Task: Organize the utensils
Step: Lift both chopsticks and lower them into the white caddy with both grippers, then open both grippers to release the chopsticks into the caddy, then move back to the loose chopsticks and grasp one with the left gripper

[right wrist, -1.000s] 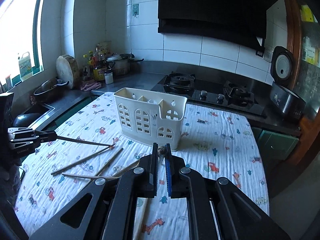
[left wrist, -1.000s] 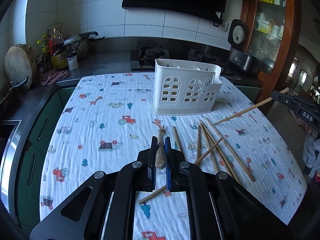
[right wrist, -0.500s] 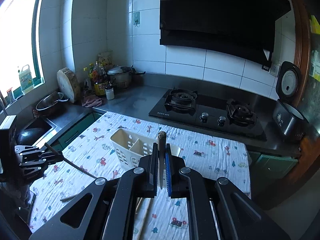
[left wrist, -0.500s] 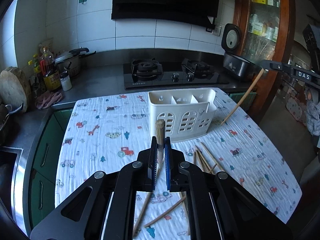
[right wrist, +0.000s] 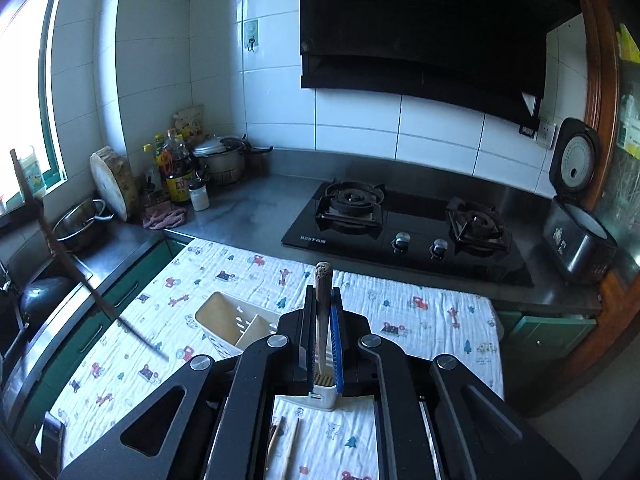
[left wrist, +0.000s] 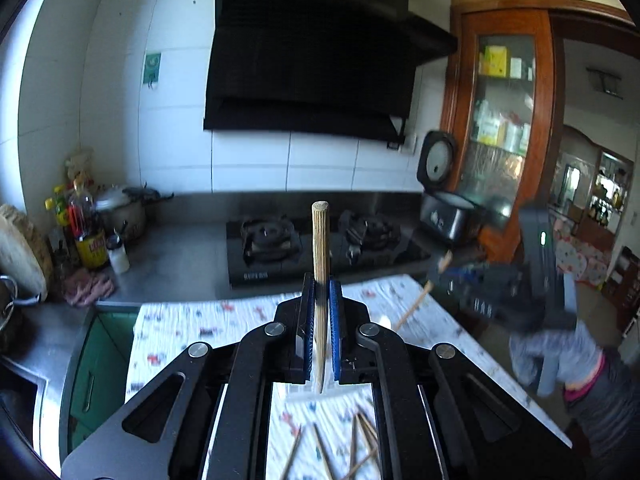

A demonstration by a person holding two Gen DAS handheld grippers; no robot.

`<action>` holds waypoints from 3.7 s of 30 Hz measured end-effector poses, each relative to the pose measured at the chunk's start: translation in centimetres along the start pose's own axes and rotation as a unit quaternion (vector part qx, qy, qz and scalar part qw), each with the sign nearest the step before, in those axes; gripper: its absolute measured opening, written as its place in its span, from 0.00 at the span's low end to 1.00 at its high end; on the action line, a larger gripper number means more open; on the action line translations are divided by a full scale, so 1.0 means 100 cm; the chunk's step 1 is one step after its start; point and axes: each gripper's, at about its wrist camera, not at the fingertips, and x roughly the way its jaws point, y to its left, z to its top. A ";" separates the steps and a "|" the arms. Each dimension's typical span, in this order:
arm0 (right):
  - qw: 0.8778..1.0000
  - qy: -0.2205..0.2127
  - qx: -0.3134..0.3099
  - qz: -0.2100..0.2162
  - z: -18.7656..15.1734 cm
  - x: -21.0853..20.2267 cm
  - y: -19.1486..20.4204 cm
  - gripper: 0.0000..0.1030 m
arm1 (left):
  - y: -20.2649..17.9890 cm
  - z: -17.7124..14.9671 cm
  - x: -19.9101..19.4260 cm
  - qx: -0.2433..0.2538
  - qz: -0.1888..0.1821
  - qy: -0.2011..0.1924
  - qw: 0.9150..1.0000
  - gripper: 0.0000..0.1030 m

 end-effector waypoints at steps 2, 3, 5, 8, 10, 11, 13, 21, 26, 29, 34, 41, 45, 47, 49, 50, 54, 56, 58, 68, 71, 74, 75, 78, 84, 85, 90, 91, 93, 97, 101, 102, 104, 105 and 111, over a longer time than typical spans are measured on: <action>1.000 0.005 -0.002 -0.001 -0.004 0.008 0.001 0.06 | 0.002 0.008 0.010 -0.009 0.001 -0.011 1.000 0.06; 1.000 0.006 -0.002 0.002 -0.006 0.011 0.001 0.06 | 0.003 0.011 0.017 -0.015 0.003 -0.015 1.000 0.06; 1.000 0.011 -0.003 0.004 -0.009 0.017 0.001 0.06 | 0.004 0.013 0.031 -0.020 0.011 -0.022 1.000 0.06; 1.000 0.015 -0.008 0.005 -0.013 0.024 0.004 0.06 | 0.006 0.011 0.055 -0.025 0.021 -0.019 0.999 0.06; 1.000 0.016 -0.010 0.007 -0.016 0.028 0.004 0.06 | 0.011 0.004 0.072 -0.036 0.021 -0.004 0.999 0.06; 1.000 0.018 -0.009 0.008 -0.017 0.030 0.004 0.06 | 0.013 0.001 0.080 -0.040 0.022 0.005 0.999 0.06; 1.000 0.020 -0.010 0.008 -0.019 0.033 0.005 0.06 | 0.017 -0.007 0.093 -0.043 0.025 0.019 0.999 0.06; 1.000 0.027 -0.009 0.004 -0.025 0.043 0.003 0.06 | 0.036 -0.037 0.123 -0.060 0.032 0.063 0.996 0.06; 1.000 0.030 -0.003 0.005 -0.026 0.046 0.001 0.07 | 0.037 -0.048 0.129 -0.052 0.035 0.081 0.995 0.06; 1.000 0.031 -0.003 0.005 -0.026 0.046 0.002 0.07 | 0.040 -0.052 0.130 -0.055 0.036 0.086 0.994 0.06; 1.000 0.026 -0.001 0.006 -0.026 0.045 0.002 0.07 | 0.042 -0.053 0.126 -0.054 0.032 0.089 0.994 0.09; 1.000 0.000 0.000 -0.006 -0.022 0.024 0.002 0.27 | 0.038 -0.051 0.097 -0.042 0.029 0.063 0.997 0.28; 1.000 -0.025 -0.003 -0.014 -0.023 -0.001 0.003 0.37 | 0.032 -0.055 0.070 -0.020 0.031 0.049 0.998 0.28; 0.999 -0.037 -0.008 -0.019 -0.025 -0.014 0.006 0.43 | 0.030 -0.061 0.054 -0.012 0.028 0.041 0.999 0.28; 0.999 -0.047 -0.009 -0.019 -0.031 -0.027 0.007 0.46 | 0.029 -0.071 0.038 -0.008 0.022 0.035 0.999 0.28; 0.999 -0.051 -0.010 -0.017 -0.034 -0.033 0.007 0.47 | 0.028 -0.077 0.031 -0.007 0.019 0.034 0.999 0.28; 0.998 -0.057 -0.009 -0.011 -0.048 -0.050 0.008 0.49 | 0.027 -0.109 0.011 -0.005 0.010 0.041 0.999 0.28; 0.998 -0.060 -0.013 -0.010 -0.059 -0.058 0.011 0.52 | 0.025 -0.127 0.004 -0.001 0.008 0.052 0.999 0.28; 0.998 -0.061 -0.014 -0.009 -0.069 -0.064 0.014 0.53 | 0.023 -0.148 0.000 0.005 0.001 0.068 0.998 0.28; 0.998 -0.051 0.016 0.025 -0.135 -0.080 0.018 0.56 | 0.010 -0.240 0.013 0.065 -0.047 0.178 0.981 0.28; 0.999 -0.040 0.020 0.026 -0.156 -0.079 0.022 0.58 | 0.008 -0.264 0.021 0.086 -0.049 0.208 0.973 0.28; 0.999 -0.025 0.026 0.031 -0.176 -0.074 0.025 0.57 | 0.011 -0.280 0.028 0.095 -0.046 0.230 0.967 0.28; 0.999 -0.022 0.026 0.030 -0.181 -0.073 0.026 0.58 | 0.013 -0.285 0.031 0.098 -0.047 0.238 0.965 0.26; 1.000 -0.013 0.016 0.022 -0.197 -0.070 0.031 0.58 | 0.015 -0.295 0.038 0.113 -0.043 0.254 0.960 0.24; 0.999 0.004 0.019 0.031 -0.220 -0.063 0.038 0.58 | 0.020 -0.303 0.043 0.127 -0.041 0.264 0.955 0.24; 0.999 0.009 0.021 0.033 -0.223 -0.061 0.038 0.58 | 0.020 -0.303 0.044 0.128 -0.040 0.264 0.955 0.24; 0.999 0.028 0.025 0.034 -0.236 -0.054 0.040 0.58 | 0.022 -0.302 0.048 0.128 -0.041 0.265 0.955 0.24; 0.999 0.031 0.028 0.035 -0.238 -0.053 0.040 0.57 | 0.021 -0.302 0.049 0.129 -0.042 0.265 0.954 0.24; 0.998 0.035 0.031 0.036 -0.241 -0.051 0.039 0.58 | 0.019 -0.304 0.051 0.138 -0.039 0.269 0.952 0.24; 0.998 0.042 0.033 0.038 -0.246 -0.050 0.040 0.57 | 0.017 -0.307 0.053 0.147 -0.035 0.271 0.951 0.24; 0.997 0.050 0.038 0.038 -0.252 -0.048 0.039 0.58 | 0.014 -0.307 0.050 0.144 -0.037 0.271 0.951 0.19; 0.997 0.051 0.040 0.038 -0.253 -0.048 0.039 0.57 | 0.012 -0.308 0.049 0.145 -0.038 0.271 0.951 0.17; 0.997 0.054 0.044 0.038 -0.255 -0.046 0.038 0.58 | 0.008 -0.309 0.047 0.144 -0.035 0.274 0.950 0.16; 0.997 0.056 0.045 0.040 -0.256 -0.045 0.038 0.58 | 0.007 -0.309 0.046 0.143 -0.034 0.275 0.950 0.16; 0.996 0.067 0.048 0.042 -0.264 -0.040 0.039 0.57 | 0.009 -0.310 0.046 0.118 -0.023 0.275 0.954 0.16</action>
